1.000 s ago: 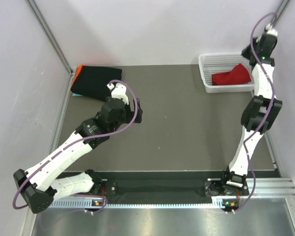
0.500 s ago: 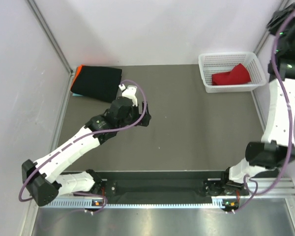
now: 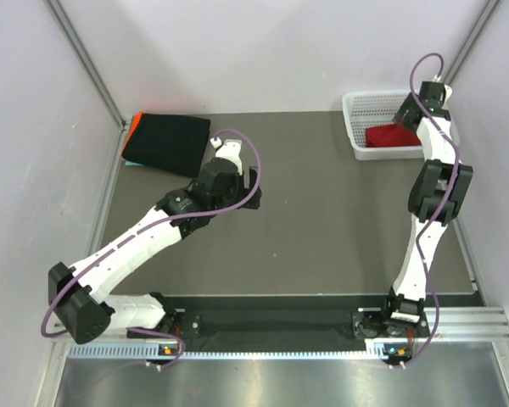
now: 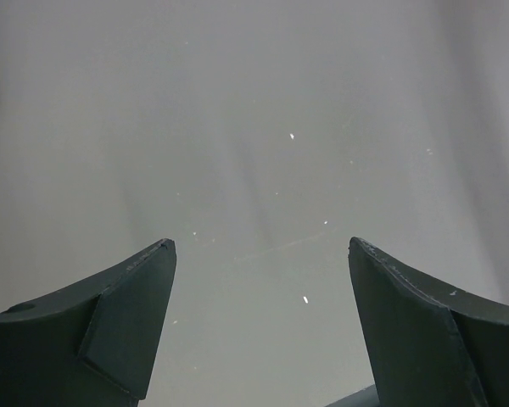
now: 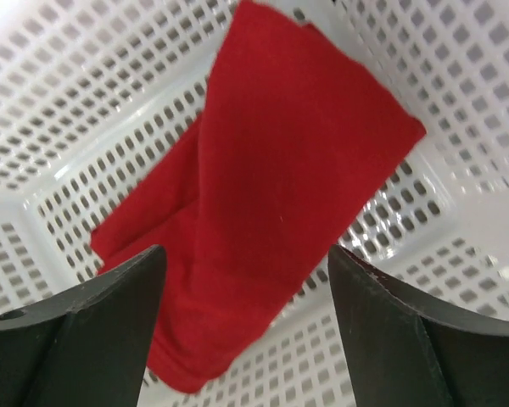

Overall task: Fold and stack the t-shirts
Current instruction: Grab the tshirt from the pile

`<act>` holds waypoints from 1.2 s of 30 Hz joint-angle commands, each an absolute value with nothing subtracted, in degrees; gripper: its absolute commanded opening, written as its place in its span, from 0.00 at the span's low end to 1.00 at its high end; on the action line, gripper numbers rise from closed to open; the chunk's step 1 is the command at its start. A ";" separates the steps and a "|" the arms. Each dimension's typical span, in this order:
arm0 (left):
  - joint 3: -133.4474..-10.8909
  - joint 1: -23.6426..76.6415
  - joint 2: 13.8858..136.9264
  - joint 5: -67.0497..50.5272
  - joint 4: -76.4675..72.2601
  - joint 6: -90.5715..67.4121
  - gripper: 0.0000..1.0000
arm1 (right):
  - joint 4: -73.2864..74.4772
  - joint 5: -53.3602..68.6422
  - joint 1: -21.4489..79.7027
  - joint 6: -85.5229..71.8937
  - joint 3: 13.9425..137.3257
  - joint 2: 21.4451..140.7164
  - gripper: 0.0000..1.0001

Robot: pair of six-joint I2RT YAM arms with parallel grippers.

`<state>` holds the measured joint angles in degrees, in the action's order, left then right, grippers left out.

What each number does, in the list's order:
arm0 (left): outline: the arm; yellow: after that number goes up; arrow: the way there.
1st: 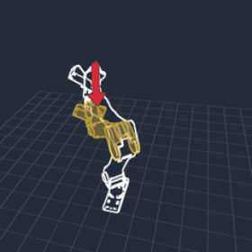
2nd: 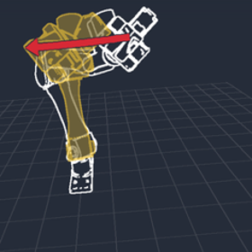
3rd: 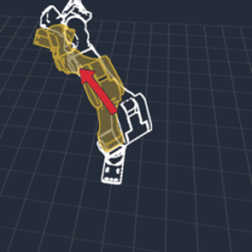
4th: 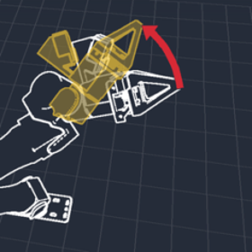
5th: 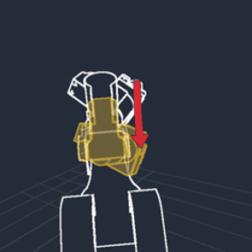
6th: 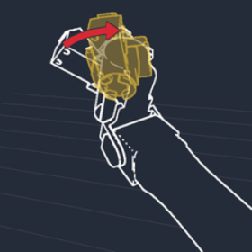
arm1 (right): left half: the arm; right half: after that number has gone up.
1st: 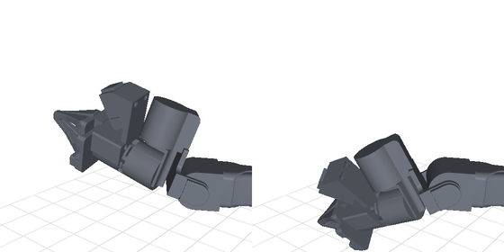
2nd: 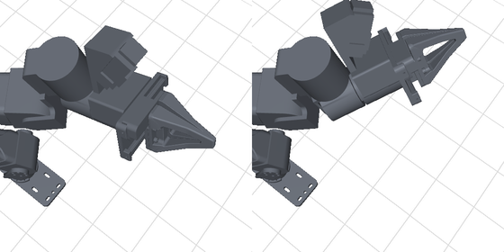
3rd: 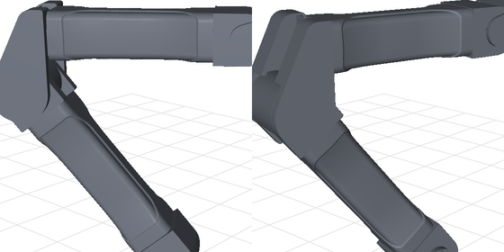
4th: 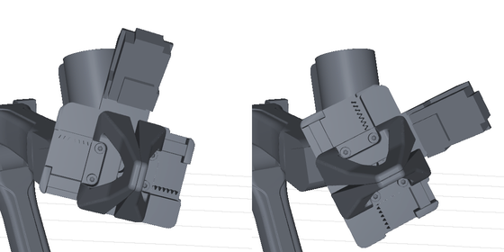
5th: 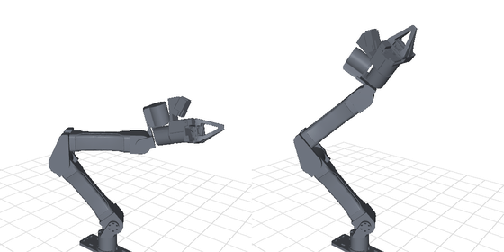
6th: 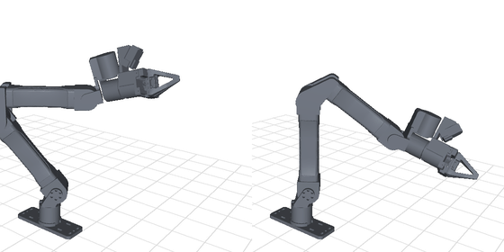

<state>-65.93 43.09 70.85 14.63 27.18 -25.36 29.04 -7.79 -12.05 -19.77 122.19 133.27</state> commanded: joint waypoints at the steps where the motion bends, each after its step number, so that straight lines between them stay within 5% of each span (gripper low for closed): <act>1: -68.12 42.80 71.81 16.96 28.56 -24.43 0.87 | 26.20 -9.85 -11.95 -20.83 128.23 133.94 0.77; 17: -68.64 42.45 73.04 17.67 29.88 -25.58 0.85 | 23.55 -7.91 -12.04 -23.38 133.07 143.26 0.72; 18: -68.64 42.36 73.21 17.67 29.88 -25.58 0.85 | 23.73 -8.26 -12.13 -23.38 132.63 143.44 0.70; 22: -69.17 42.36 73.30 18.63 30.50 -25.49 0.84 | 22.15 -9.40 -12.22 -21.89 131.13 143.00 0.09; 23: -69.17 42.36 73.13 18.63 30.41 -25.49 0.84 | 21.10 -8.45 -12.65 -21.62 131.22 142.74 0.02; 36: -69.08 42.36 68.91 13.72 29.62 -28.30 0.82 | 12.92 3.59 -13.80 -21.70 130.61 123.59 0.00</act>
<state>-68.16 42.63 72.47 15.44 30.92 -26.85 20.71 -1.50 -13.41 -20.69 129.01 138.19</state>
